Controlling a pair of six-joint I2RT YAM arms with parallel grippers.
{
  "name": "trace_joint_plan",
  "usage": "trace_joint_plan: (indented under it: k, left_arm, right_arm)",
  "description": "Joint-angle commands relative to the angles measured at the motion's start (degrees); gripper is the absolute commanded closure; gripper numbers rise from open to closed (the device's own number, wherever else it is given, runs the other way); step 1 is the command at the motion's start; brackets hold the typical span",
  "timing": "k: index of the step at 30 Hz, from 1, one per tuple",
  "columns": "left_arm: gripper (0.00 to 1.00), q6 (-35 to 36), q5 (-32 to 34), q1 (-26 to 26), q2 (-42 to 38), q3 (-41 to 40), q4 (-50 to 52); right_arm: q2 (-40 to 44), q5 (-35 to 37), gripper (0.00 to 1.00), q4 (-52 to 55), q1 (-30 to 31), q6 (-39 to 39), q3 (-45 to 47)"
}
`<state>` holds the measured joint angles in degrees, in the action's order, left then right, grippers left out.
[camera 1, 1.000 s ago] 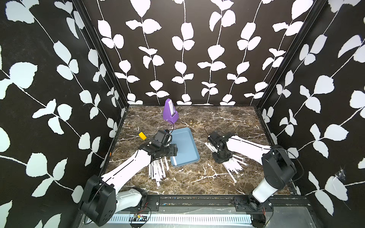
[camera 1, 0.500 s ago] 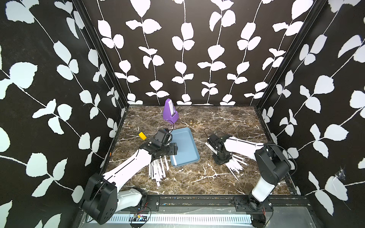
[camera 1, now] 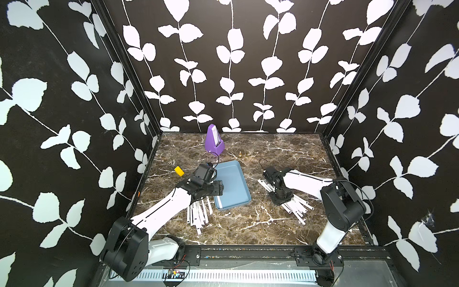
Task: Put the straws into the storage box
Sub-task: Pick up the straw from the center of the board.
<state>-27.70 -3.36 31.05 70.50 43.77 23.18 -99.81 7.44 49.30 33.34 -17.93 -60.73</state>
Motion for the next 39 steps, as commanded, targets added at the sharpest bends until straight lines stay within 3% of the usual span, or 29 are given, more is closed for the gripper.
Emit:
trace_joint_plan:
  k: [1, 4, 7, 10, 13, 18, 22, 25, 35, 39]
  left_arm:
    - [0.29, -0.3, 0.4, 0.1, -0.2, -0.6, -1.2]
    - [0.29, 0.1, 0.6, 0.2, -0.1, -0.4, -0.9]
    - [0.29, 0.5, 0.8, 0.1, 0.0, -0.5, -0.9]
    - [0.29, 0.8, 1.5, 0.1, -0.2, -0.5, -0.5]
    - [0.29, 1.0, 2.6, 0.1, -0.8, -0.8, 0.0]
    - [0.29, 1.5, 3.4, 0.1, -0.7, -1.0, 0.3]
    - [0.29, 1.8, 3.6, 0.1, -0.7, -1.2, 0.5]
    - [0.29, 1.9, 3.8, 0.2, -0.8, -1.7, 0.0]
    - [0.29, 1.8, 3.0, -0.8, -0.9, -2.5, -1.4]
    - [0.29, 1.8, 2.6, -1.2, -1.0, -3.1, -1.7]
  right_arm:
    - [-1.3, -1.6, 0.68, -0.8, -0.2, 1.0, 0.0]
    - [-2.1, -3.0, 0.69, -2.2, -0.2, 0.6, 0.1]
    - [-2.6, -5.2, 0.77, -2.8, 1.3, -0.5, -0.6]
    - [-2.9, -3.5, 0.8, -0.8, 4.5, -2.2, -2.7]
    - [-2.5, -2.9, 0.7, 1.5, 8.5, -5.9, -5.2]
    - [-1.3, -9.5, 0.62, 0.9, 13.1, -9.8, -7.7]
    - [2.7, -13.6, 0.61, -2.7, 9.4, -12.7, -5.2]
    - [3.1, -12.0, 0.62, -2.4, 5.1, -12.0, -3.9]
    - [-2.8, -10.3, 0.61, -4.4, 3.1, -8.1, -5.4]
    - [-4.7, -9.6, 0.67, -5.2, 2.9, -7.0, -5.0]
